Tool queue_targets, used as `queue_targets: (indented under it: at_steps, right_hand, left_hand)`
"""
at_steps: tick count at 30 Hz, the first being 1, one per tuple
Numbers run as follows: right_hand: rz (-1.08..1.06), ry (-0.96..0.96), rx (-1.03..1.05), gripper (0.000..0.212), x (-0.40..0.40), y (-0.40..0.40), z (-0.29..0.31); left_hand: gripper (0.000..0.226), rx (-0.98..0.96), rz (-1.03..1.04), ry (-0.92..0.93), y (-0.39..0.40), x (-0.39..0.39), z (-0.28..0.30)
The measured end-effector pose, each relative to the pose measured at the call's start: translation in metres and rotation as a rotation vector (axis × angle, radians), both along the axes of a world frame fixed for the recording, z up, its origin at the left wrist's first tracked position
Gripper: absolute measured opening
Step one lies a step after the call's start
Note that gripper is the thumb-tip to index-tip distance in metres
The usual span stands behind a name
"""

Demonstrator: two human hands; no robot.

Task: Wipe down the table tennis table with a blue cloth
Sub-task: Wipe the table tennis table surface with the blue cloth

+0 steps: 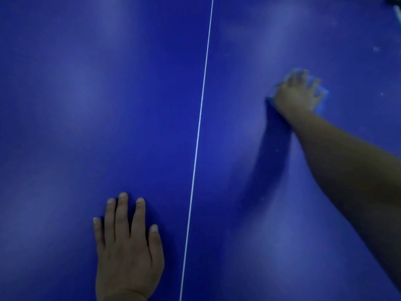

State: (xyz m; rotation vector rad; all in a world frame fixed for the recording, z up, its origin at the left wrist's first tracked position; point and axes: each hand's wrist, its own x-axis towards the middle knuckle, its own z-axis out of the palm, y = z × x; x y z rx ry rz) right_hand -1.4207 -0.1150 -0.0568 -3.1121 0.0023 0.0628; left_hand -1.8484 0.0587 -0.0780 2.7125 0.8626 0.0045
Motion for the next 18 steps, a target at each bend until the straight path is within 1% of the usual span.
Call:
queue_targets:
  at_steps: [1, 3, 4, 5, 6, 7, 8, 9, 10, 11, 12, 13, 14, 16, 17, 18]
  right_hand:
    - [0.181, -0.018, -0.021, 0.057, -0.017, 0.024, -0.003]
    - [0.607, -0.040, -0.070, 0.057, -0.056, 0.069, -0.013]
    - [0.759, -0.014, -0.070, 0.056, -0.069, 0.079, -0.016]
    - [0.828, 0.007, -0.047, 0.056, -0.070, 0.079, -0.014]
    - [0.822, 0.015, -0.083, 0.056, -0.058, 0.065, -0.012]
    - [0.748, -0.037, -0.151, 0.057, -0.040, 0.045, -0.012]
    - [0.612, -0.078, -0.181, 0.058, -0.016, 0.021, -0.011]
    - [0.410, -0.086, -0.166, 0.057, 0.007, -0.006, -0.007]
    - [0.180, -0.072, -0.097, 0.055, 0.025, -0.032, -0.003]
    - [0.004, -0.046, -0.022, 0.053, 0.032, -0.046, 0.002]
    - [-0.081, -0.035, 0.038, 0.052, 0.031, -0.048, 0.003]
    - [-0.028, -0.020, 0.026, 0.053, 0.021, -0.040, 0.000]
    - [0.129, -0.011, -0.007, 0.054, 0.006, -0.028, -0.007]
    - [0.526, -0.027, -0.046, 0.058, -0.039, -0.003, -0.018]
    - [0.650, -0.018, -0.066, 0.059, -0.055, 0.003, -0.022]
    - [0.710, -0.019, -0.067, 0.059, -0.058, 0.005, -0.023]
  left_hand:
    - [0.063, 0.000, 0.001, 0.003, 0.000, 0.001, 0.000]
    - [0.063, -0.002, 0.001, 0.000, 0.000, 0.002, 0.000]
    - [0.063, 0.002, 0.004, 0.002, 0.000, 0.002, 0.000]
    - [0.063, 0.006, 0.006, 0.007, 0.000, 0.001, 0.000]
    - [0.063, 0.006, 0.007, 0.008, 0.000, 0.001, 0.000]
    - [0.063, 0.003, 0.011, 0.001, 0.000, 0.002, 0.000]
    - [0.063, 0.004, 0.016, -0.004, 0.000, 0.002, 0.000]
    - [0.063, 0.006, 0.016, 0.000, 0.000, 0.002, -0.001]
    - [0.063, 0.010, 0.012, 0.010, 0.000, 0.002, -0.001]
    - [0.063, 0.011, 0.007, 0.021, 0.000, 0.002, -0.001]
    - [0.064, 0.011, 0.002, 0.028, 0.000, 0.001, -0.001]
    - [0.064, 0.011, 0.001, 0.029, 0.000, 0.001, -0.002]
    - [0.064, 0.012, 0.002, 0.026, 0.000, 0.001, -0.002]
    - [0.064, 0.013, 0.006, 0.018, 0.000, 0.002, -0.001]
    - [0.063, 0.011, 0.006, 0.015, 0.000, 0.002, -0.001]
    - [0.063, 0.012, 0.004, 0.017, 0.000, 0.002, -0.001]
